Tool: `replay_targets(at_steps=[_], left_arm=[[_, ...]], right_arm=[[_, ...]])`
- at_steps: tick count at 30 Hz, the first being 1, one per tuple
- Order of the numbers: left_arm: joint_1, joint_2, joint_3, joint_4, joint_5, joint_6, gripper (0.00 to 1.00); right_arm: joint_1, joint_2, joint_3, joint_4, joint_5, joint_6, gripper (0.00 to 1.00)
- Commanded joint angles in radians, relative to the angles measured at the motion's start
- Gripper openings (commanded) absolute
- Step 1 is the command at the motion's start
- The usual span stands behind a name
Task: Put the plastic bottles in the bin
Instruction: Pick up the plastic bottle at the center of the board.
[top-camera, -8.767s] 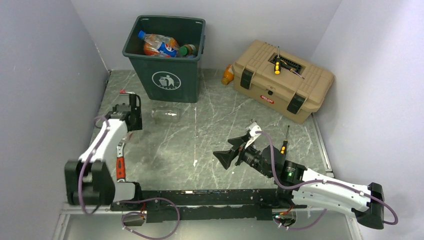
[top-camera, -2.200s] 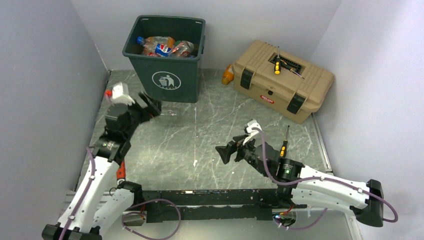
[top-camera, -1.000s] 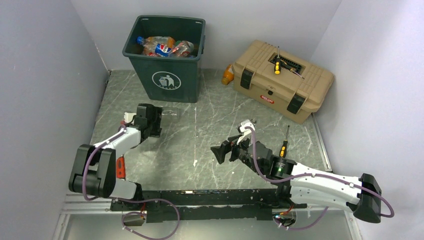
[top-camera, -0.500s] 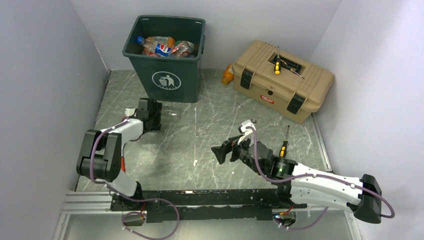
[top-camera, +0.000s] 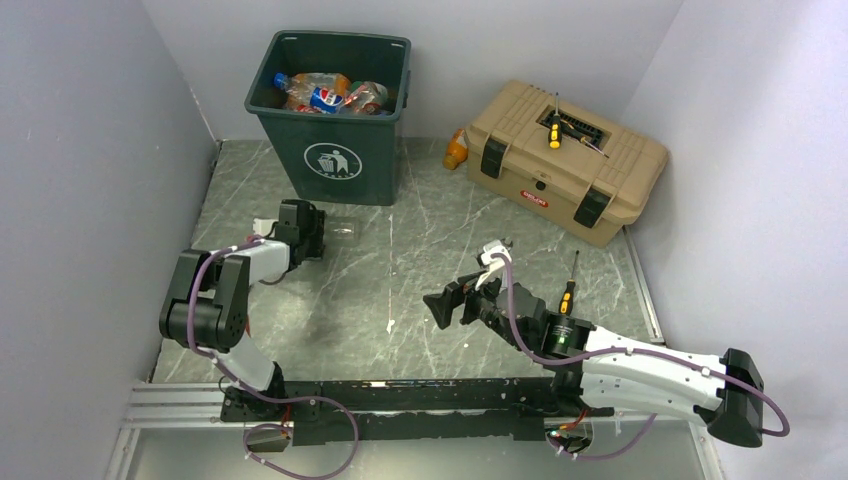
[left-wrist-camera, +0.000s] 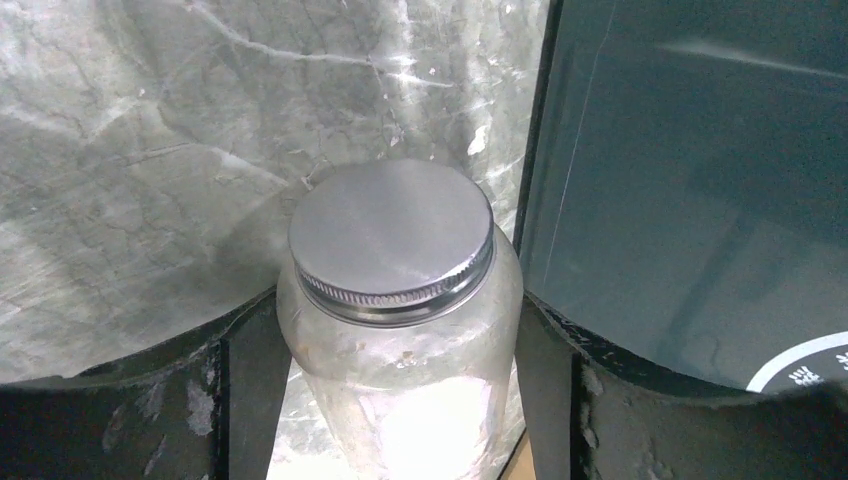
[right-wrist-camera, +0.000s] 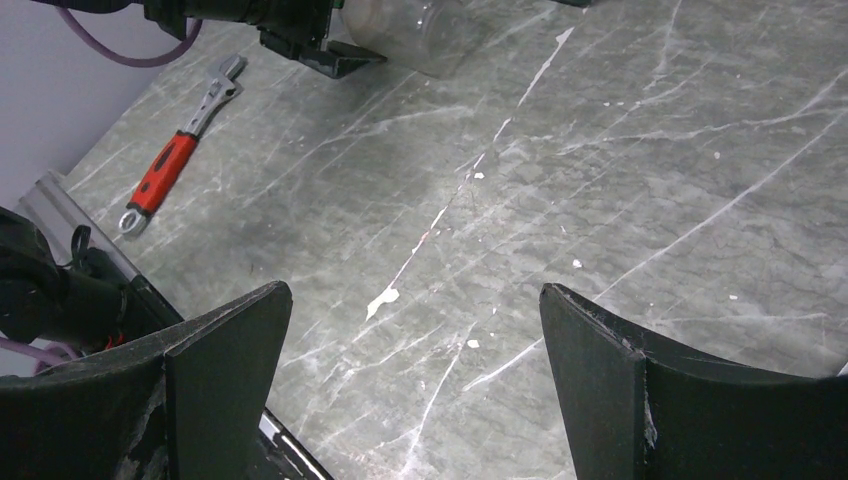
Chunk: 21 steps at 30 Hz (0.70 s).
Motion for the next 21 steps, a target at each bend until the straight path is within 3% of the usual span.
replay_targets(at_steps=[1,3,7,12,16,18,21], left_arm=[[0.011,-0.036,-0.051,0.058,-0.006,0.035,0.53],[0.016,-0.083,-0.074,0.043,0.002,0.051,0.47],[0.017,-0.269,-0.121,-0.058,0.077,0.157,0.46],[0.017,-0.609,-0.112,-0.179,0.250,0.498,0.41],[0.017,-0.725,0.034,-0.289,0.461,0.820,0.38],[0.017,-0.735,0.120,-0.313,0.667,0.947,0.37],[0.014,-0.740,0.170,-0.226,0.948,1.014,0.35]], right_arm=[[0.000,-0.025,0.010,0.014,0.013,0.016,1.00],[0.000,-0.027,0.016,0.007,0.012,0.014,1.00],[0.000,-0.044,0.048,-0.034,-0.015,-0.001,1.00],[-0.002,-0.069,0.133,-0.131,-0.106,-0.052,1.00],[-0.005,-0.061,0.212,-0.157,-0.237,-0.083,1.00],[-0.005,-0.044,0.248,-0.140,-0.303,-0.090,1.00],[-0.006,-0.017,0.281,-0.074,-0.381,-0.092,1.00]])
